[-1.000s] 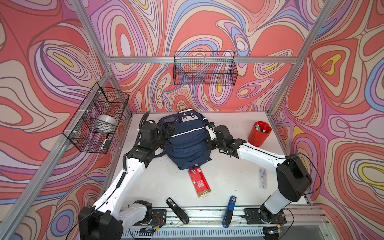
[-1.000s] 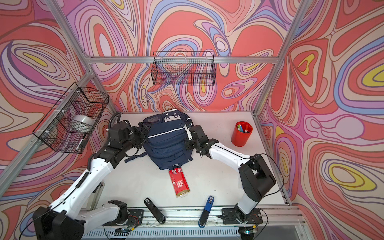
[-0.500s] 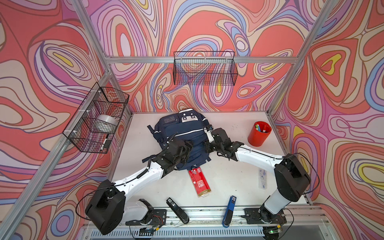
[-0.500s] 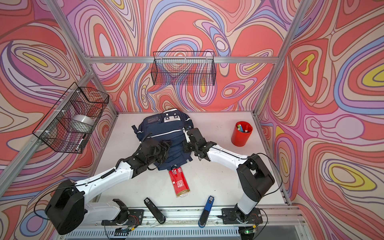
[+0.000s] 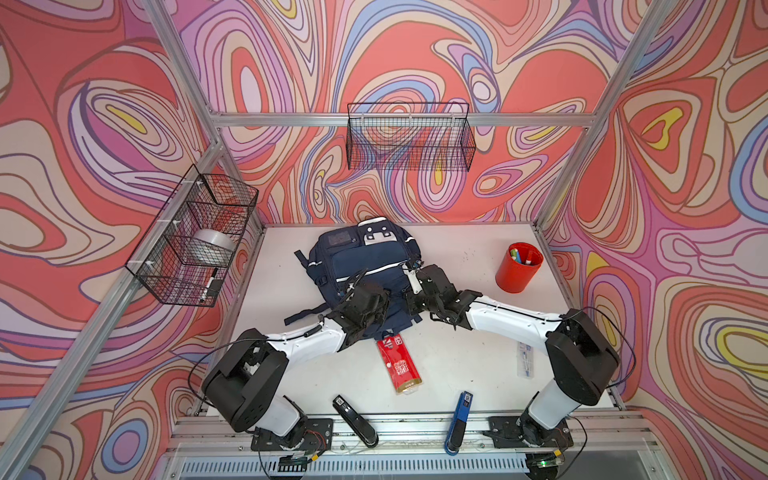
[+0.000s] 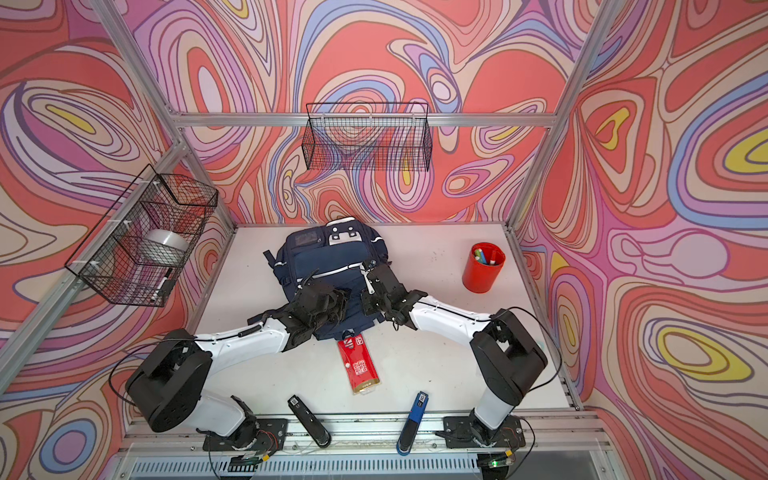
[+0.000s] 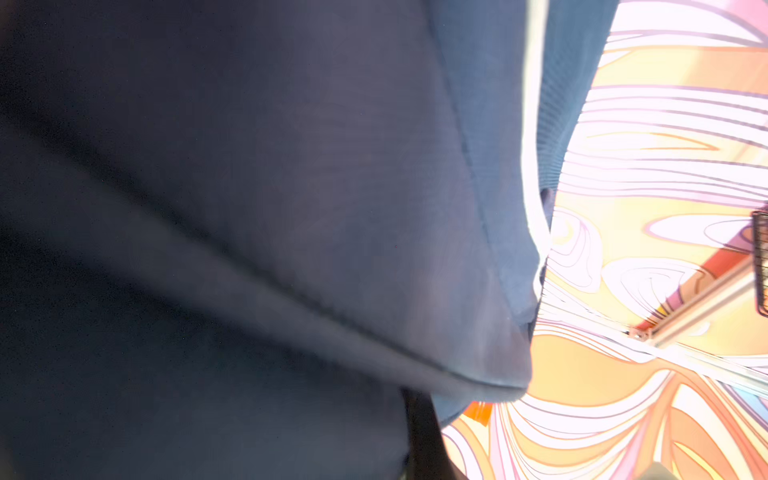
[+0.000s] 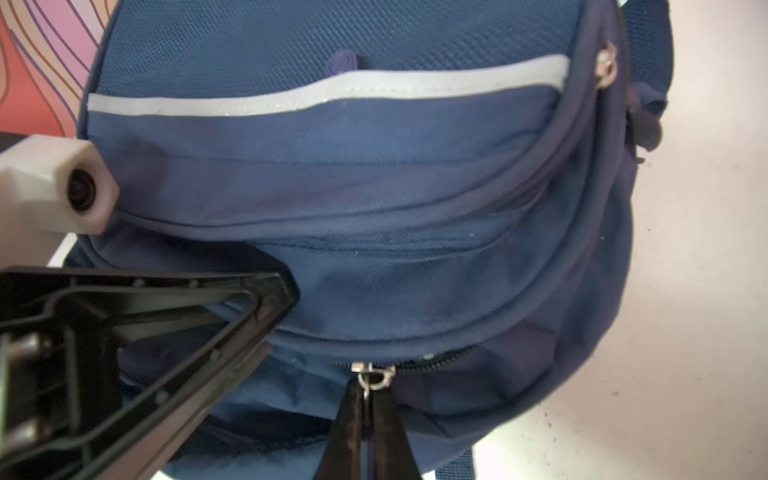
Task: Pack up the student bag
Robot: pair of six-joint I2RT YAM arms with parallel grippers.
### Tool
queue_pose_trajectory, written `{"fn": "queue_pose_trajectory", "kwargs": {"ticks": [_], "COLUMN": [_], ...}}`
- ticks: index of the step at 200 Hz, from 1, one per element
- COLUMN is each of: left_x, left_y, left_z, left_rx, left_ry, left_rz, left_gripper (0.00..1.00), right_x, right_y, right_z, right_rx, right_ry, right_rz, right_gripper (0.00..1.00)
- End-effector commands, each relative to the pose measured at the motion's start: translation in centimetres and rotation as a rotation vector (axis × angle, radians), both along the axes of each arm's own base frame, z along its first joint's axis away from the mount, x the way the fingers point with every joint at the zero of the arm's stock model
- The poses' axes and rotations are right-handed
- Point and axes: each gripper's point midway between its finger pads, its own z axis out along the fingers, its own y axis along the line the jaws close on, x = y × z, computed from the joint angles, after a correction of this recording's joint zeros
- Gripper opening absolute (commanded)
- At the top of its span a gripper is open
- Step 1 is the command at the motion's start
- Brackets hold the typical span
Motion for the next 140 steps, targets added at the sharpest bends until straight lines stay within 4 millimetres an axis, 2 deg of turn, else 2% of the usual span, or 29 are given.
{"fn": "queue_pose_trajectory", "kwargs": {"ticks": [1,47,65,70,73,90,110,140], "left_x": [-0.6,-2.9,-3.9,-4.0,-4.1,-4.5,-4.7,-5.0], "left_y": [0.0,2.7,3.8,3.9,4.0,4.3,5.1,5.5], "left_z": [1.9,2.8,2.7,2.8,2.8,4.0,5.6,5.9], "left_rx": [-0.005,0.039,0.051,0.04,0.035,0.033,0.068,0.032], "left_ry": [-0.043,-0.005,0.014,0.012,0.01,-0.018,-0.047,-0.042], "left_rz": [-0.035,-0.08,-0.094,-0.097,-0.1,-0.123,-0.132,-0.148], "left_gripper": [0.0,0.0,0.0,0.0,0.0,0.0,0.0,0.0], "right_x": [1.1,5.7,6.9,7.3,7.5,9.0,11.3,14.3], "right_y": [-1.3,-4.6,-4.7,-4.5,-4.4,-4.3,-4.6,-4.7], "right_z": [-0.3,0.0,0.0,0.6,-0.4,-1.4,-3.3,-5.1], "right_rx": [-0.066,-0.031,-0.043,-0.037,-0.049,-0.059,-0.059,-0.083], "right_ry": [-0.031,-0.026,-0.033,-0.043,-0.024,-0.021,-0.008,-0.008], "right_rz": [-0.034,-0.048,-0.03,-0.021,-0.016,-0.014,-0.027,-0.059], "right_gripper": [0.0,0.0,0.0,0.0,0.0,0.0,0.0,0.0]}}
